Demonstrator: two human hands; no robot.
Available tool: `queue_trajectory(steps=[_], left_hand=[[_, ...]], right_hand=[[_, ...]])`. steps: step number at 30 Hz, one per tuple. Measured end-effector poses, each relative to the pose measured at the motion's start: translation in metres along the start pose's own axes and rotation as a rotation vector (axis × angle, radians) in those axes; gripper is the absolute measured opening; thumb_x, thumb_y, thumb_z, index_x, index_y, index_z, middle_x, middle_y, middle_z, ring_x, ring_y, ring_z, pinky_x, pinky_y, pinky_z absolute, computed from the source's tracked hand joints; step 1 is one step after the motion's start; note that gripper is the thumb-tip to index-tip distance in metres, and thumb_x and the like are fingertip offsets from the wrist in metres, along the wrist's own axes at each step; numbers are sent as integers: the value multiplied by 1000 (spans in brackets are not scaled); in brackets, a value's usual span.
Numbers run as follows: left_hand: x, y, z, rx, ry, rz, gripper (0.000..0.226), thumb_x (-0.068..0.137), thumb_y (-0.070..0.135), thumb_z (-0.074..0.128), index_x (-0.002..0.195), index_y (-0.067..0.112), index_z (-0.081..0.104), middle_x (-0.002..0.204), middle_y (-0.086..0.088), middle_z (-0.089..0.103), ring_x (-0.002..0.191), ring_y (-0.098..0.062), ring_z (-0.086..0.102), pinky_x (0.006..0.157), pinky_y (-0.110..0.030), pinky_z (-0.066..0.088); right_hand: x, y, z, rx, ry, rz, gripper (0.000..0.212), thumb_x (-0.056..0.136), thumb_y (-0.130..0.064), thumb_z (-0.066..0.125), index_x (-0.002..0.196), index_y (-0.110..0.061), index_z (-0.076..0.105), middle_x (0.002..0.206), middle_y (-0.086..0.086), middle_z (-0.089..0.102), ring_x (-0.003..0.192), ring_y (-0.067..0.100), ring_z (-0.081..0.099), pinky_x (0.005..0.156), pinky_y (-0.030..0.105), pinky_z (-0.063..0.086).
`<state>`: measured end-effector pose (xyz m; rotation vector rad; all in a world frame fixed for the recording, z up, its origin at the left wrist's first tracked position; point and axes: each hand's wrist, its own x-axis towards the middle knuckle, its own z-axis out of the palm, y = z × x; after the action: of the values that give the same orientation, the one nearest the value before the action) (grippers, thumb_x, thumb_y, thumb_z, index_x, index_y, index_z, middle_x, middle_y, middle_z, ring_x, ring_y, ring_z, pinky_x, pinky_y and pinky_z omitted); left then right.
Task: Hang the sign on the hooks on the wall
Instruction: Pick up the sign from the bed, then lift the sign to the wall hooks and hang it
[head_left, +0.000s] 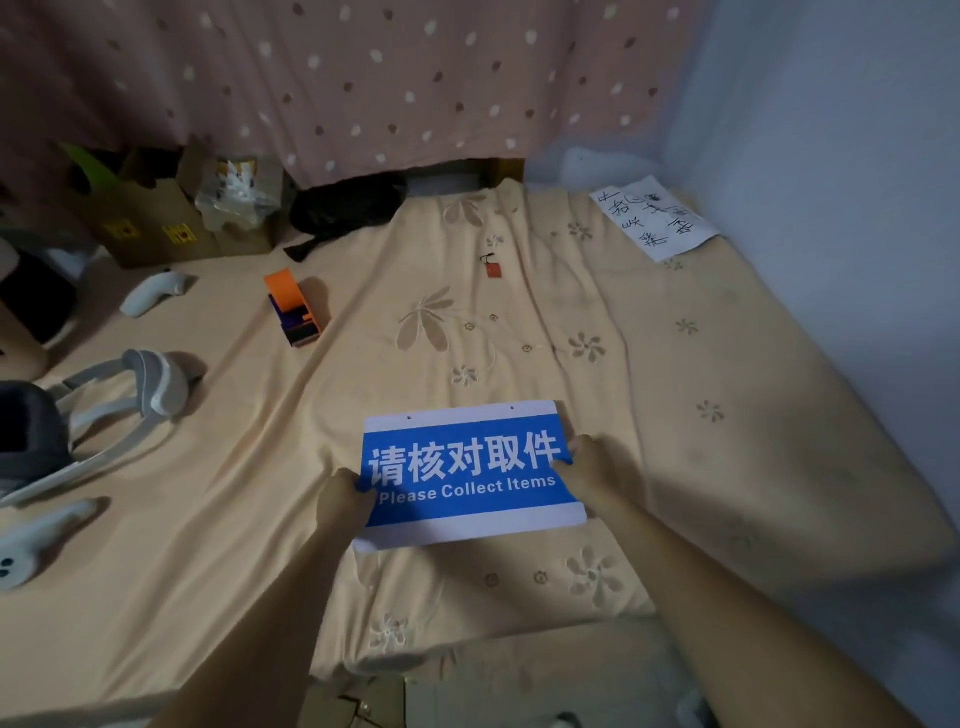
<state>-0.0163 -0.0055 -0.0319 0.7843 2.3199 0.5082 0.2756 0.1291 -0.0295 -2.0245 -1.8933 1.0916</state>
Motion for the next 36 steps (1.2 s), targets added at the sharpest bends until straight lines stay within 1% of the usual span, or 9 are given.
queue_trajectory(steps=[4, 9, 14, 21, 24, 27, 30, 32, 36], left_hand=[[-7, 42, -24, -248, -17, 19, 24, 83, 16, 63, 98, -2, 57, 98, -19, 66, 87, -35, 62, 70, -37, 45], [-23, 113, -56, -575, -46, 54, 19, 86, 16, 64, 78, 13, 47, 100, -22, 59, 92, -36, 57, 85, -53, 48], [-60, 194, -76, -721, -125, 156, 24, 87, 13, 62, 71, 16, 44, 85, -15, 60, 87, -33, 55, 75, -44, 44], [-114, 311, -90, -793, -337, 369, 27, 87, 14, 63, 70, 18, 43, 97, -16, 62, 89, -33, 59, 94, -54, 49], [-154, 364, -87, -815, -425, 466, 24, 89, 12, 61, 74, 19, 44, 85, -5, 57, 78, -24, 57, 88, -44, 49], [-194, 413, -76, -768, -514, 572, 26, 89, 11, 60, 72, 20, 42, 82, -7, 55, 82, -26, 56, 86, -46, 48], [-241, 456, -58, -749, -597, 678, 28, 89, 8, 59, 70, 19, 41, 81, -8, 54, 78, -26, 54, 78, -42, 47], [-280, 482, -43, -735, -659, 732, 27, 89, 9, 59, 71, 18, 42, 84, -8, 56, 74, -22, 55, 80, -42, 48], [-358, 533, -12, -695, -754, 867, 25, 89, 12, 59, 72, 18, 41, 92, -10, 59, 81, -24, 57, 89, -47, 48]], right_hand=[[-8, -21, -40, 235, 115, -3, 22, 85, -17, 62, 95, -7, 45, 93, 12, 62, 77, 27, 64, 59, 34, 51], [-26, -37, -106, 447, 263, 39, 35, 83, -26, 69, 100, -1, 52, 92, 8, 67, 69, 16, 62, 51, 24, 40], [-54, -39, -184, 638, 428, -22, 25, 80, -22, 72, 86, -12, 50, 94, 9, 71, 81, 24, 70, 60, 29, 51], [-114, -32, -301, 769, 662, -69, 28, 81, -19, 72, 102, -11, 54, 89, 0, 66, 82, 22, 67, 69, 33, 55], [-144, -14, -345, 865, 773, -74, 29, 80, -19, 72, 106, -10, 61, 102, 9, 71, 87, 26, 71, 80, 44, 59], [-183, 12, -387, 886, 903, -75, 29, 81, -19, 72, 106, -10, 62, 104, 12, 72, 88, 29, 71, 82, 47, 59], [-225, 42, -428, 884, 1033, -82, 17, 81, -23, 71, 92, -18, 59, 102, 13, 72, 88, 31, 72, 83, 53, 57], [-257, 58, -454, 883, 1128, -92, 15, 84, -23, 69, 87, -22, 54, 103, 13, 71, 86, 30, 71, 82, 52, 58], [-322, 92, -503, 849, 1296, -129, 22, 90, -25, 63, 100, -13, 47, 108, 14, 68, 79, 21, 68, 73, 37, 57]])
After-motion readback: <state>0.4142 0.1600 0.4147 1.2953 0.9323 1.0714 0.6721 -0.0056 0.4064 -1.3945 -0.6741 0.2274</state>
